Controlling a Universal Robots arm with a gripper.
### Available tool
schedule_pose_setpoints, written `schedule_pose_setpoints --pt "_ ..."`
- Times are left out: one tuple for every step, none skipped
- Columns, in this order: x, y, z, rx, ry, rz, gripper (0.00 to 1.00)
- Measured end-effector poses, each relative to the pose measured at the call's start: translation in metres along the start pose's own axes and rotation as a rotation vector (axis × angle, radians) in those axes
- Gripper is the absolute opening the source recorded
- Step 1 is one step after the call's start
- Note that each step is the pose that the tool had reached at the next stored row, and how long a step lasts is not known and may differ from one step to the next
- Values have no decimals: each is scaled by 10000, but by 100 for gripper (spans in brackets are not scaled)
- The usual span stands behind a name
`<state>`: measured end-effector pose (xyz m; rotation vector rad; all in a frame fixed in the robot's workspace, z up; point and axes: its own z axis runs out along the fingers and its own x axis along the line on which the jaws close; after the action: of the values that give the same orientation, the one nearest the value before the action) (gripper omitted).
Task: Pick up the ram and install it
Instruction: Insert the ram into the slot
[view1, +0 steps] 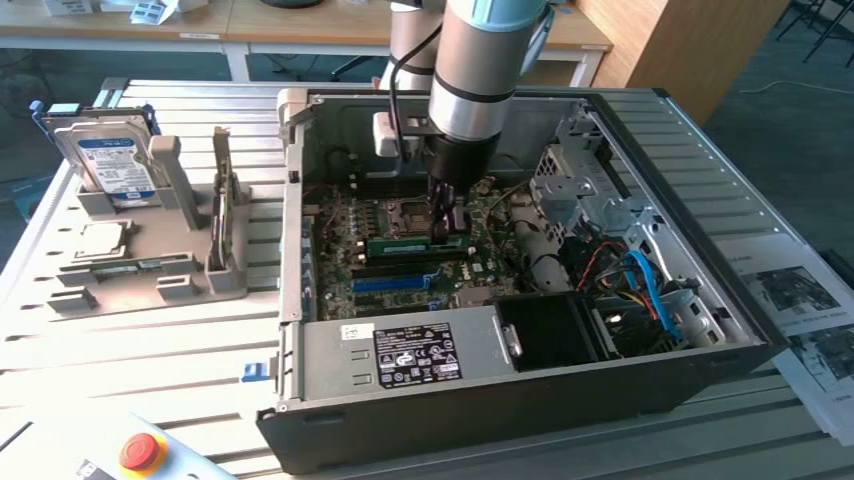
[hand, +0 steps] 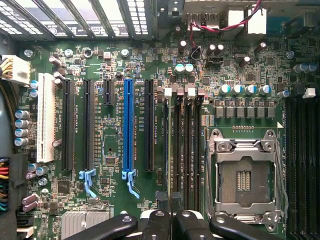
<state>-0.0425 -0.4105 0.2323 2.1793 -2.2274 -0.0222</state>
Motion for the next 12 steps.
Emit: schedule_pose_setpoints --pt "0 0 0 0 0 -1 12" --pt "0 0 0 0 0 -1 12" --pt "0 0 0 -1 0 -1 12" --pt "0 0 0 0 -1 -4 12" --pt "0 0 0 -1 0 -11 12" --pt "0 0 0 0 0 -24 12" --pt "0 0 0 -1 0 -28 12" --pt "0 0 0 0 1 -31 12" --pt "0 0 0 0 1 -31 12" --pt "0 0 0 0 1 -31 12" --pt "0 0 0 0 1 -31 12" --pt "0 0 0 0 1 -34 12"
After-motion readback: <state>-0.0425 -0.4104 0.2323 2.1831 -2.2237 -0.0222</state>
